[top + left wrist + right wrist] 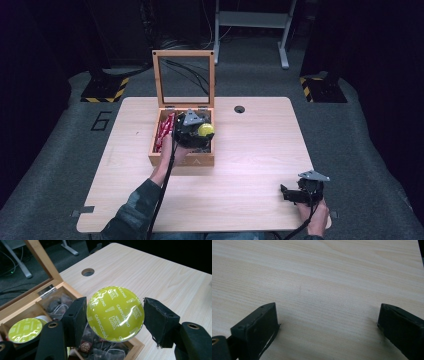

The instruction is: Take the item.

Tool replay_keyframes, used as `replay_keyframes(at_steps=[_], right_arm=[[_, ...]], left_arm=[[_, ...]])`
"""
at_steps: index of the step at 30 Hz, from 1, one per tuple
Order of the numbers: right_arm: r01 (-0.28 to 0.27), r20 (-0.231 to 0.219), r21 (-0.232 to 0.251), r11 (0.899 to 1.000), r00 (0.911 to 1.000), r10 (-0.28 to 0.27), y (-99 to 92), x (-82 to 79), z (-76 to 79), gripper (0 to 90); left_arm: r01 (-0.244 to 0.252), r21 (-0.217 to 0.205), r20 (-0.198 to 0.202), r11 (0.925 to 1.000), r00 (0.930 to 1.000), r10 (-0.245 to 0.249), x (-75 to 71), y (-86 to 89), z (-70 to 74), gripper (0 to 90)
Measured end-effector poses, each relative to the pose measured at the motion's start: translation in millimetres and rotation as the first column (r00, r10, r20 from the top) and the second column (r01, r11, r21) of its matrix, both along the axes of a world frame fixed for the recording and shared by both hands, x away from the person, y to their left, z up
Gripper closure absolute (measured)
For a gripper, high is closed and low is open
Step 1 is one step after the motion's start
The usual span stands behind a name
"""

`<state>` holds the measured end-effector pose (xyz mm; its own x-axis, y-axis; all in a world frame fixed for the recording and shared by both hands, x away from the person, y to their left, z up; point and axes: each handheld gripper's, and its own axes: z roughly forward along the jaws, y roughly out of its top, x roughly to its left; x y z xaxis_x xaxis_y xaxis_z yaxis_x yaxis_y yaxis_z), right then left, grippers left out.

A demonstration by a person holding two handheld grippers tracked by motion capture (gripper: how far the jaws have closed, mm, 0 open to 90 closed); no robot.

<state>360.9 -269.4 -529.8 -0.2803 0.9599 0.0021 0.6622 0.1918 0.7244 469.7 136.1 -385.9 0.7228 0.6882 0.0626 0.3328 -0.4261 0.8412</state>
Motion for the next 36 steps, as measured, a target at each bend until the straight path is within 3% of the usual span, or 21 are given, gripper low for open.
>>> replay_keyframes(at_steps=[13,19,36], right_arm=[[-0.002,0.003,-0.003,1.000,1.0000,0.002,-0.2,0.1,0.0,2.2],[-0.002,0.003,-0.002,1.000,1.0000,0.002,-0.1,0.0,0.0,2.2],[-0.002,0.005,-0.002,1.000,1.0000,0.002,-0.1,-0.2,0.0,2.3]], left_arm=[[0.039,0.004,-0.011,0.9992,0.9992,-0.039,0.2,-33.0,-5.5,37.3],[0.049,0.010,-0.014,0.9987,0.9987,-0.049,1.0,-46.6,-13.1,37.2],[0.058,0.000,-0.067,0.9983,0.9960,-0.058,4.0,-75.9,-41.4,37.2]])
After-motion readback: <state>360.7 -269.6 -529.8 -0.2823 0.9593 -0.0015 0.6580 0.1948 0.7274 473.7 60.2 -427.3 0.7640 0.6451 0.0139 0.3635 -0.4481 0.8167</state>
